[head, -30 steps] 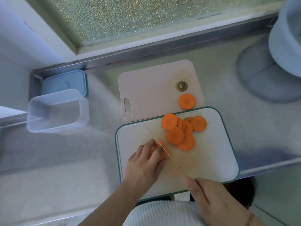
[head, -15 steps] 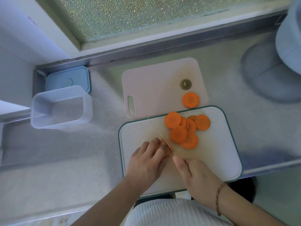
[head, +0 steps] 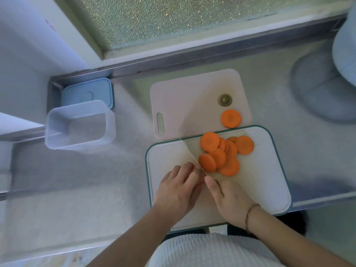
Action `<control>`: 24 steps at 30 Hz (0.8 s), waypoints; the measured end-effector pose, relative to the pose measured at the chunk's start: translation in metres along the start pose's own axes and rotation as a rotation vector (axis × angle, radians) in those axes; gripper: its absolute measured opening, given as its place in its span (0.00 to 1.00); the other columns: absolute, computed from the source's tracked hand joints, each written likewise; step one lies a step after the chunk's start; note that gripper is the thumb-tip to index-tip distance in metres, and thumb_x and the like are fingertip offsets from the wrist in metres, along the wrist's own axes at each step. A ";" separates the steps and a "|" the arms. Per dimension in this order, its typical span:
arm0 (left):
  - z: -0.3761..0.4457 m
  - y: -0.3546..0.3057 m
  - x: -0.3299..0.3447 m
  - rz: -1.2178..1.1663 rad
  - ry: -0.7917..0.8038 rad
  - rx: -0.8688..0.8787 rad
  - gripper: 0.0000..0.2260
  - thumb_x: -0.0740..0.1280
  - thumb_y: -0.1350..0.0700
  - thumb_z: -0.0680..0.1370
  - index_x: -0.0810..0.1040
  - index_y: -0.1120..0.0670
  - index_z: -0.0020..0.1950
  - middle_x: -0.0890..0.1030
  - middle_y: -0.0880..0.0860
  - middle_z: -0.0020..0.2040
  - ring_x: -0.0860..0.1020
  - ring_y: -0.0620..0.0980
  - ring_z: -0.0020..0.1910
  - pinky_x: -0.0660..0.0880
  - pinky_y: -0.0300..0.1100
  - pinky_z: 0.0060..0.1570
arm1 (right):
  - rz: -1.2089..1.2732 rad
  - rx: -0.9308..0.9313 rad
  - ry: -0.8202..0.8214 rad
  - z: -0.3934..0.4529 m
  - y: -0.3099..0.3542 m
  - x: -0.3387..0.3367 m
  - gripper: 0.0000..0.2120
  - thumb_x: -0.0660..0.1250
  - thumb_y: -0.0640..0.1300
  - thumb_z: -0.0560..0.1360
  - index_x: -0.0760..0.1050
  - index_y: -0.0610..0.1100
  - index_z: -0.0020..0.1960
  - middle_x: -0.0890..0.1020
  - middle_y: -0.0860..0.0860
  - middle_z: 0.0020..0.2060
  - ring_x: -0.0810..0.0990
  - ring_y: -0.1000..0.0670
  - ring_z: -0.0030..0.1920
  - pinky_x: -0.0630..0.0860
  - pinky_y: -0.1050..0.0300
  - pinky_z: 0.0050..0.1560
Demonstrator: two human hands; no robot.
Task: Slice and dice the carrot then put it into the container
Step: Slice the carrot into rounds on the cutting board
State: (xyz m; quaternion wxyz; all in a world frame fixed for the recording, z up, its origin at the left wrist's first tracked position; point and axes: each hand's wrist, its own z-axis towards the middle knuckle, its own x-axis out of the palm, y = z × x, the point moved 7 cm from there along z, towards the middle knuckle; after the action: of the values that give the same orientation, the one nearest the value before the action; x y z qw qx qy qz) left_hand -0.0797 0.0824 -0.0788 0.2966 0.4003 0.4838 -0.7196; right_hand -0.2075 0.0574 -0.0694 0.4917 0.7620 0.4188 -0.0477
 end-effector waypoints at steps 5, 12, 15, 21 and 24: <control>-0.002 0.001 -0.009 0.043 -0.028 -0.016 0.19 0.67 0.46 0.80 0.73 0.55 0.66 0.78 0.58 0.62 0.79 0.58 0.52 0.80 0.51 0.45 | 0.074 0.066 0.044 -0.005 -0.003 -0.014 0.26 0.47 0.66 0.74 0.66 0.45 0.32 0.70 0.51 0.25 0.69 0.55 0.27 0.67 0.56 0.34; -0.009 0.003 -0.005 0.012 -0.032 -0.022 0.19 0.66 0.50 0.80 0.71 0.55 0.68 0.75 0.54 0.62 0.78 0.57 0.49 0.80 0.51 0.43 | 0.046 0.094 0.042 -0.051 0.009 -0.027 0.26 0.48 0.67 0.71 0.68 0.46 0.31 0.76 0.55 0.23 0.73 0.56 0.28 0.69 0.62 0.35; -0.010 0.006 -0.002 -0.012 -0.018 -0.028 0.18 0.66 0.51 0.81 0.73 0.56 0.68 0.78 0.56 0.62 0.79 0.58 0.50 0.80 0.52 0.45 | 0.042 0.091 0.030 -0.061 0.007 -0.027 0.31 0.46 0.73 0.69 0.68 0.46 0.31 0.77 0.56 0.27 0.73 0.55 0.30 0.69 0.62 0.35; -0.011 0.009 0.002 -0.026 0.009 -0.034 0.14 0.68 0.51 0.81 0.77 0.58 0.63 0.79 0.58 0.62 0.79 0.58 0.53 0.80 0.53 0.47 | 0.041 0.088 -0.001 -0.063 0.003 -0.022 0.42 0.38 0.84 0.60 0.68 0.47 0.31 0.78 0.55 0.30 0.75 0.54 0.31 0.70 0.60 0.35; -0.011 0.010 0.002 -0.021 0.017 -0.040 0.13 0.67 0.51 0.81 0.79 0.59 0.60 0.79 0.58 0.62 0.79 0.58 0.53 0.80 0.52 0.48 | 0.035 0.085 -0.010 -0.063 0.004 -0.021 0.42 0.37 0.83 0.61 0.67 0.47 0.31 0.78 0.55 0.29 0.74 0.54 0.31 0.69 0.60 0.34</control>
State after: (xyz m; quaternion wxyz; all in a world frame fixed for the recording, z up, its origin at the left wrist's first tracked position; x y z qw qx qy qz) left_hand -0.0696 0.0887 -0.0871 0.2930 0.3953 0.5049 -0.7092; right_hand -0.2397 0.0940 -0.0238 0.4615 0.7891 0.4007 -0.0606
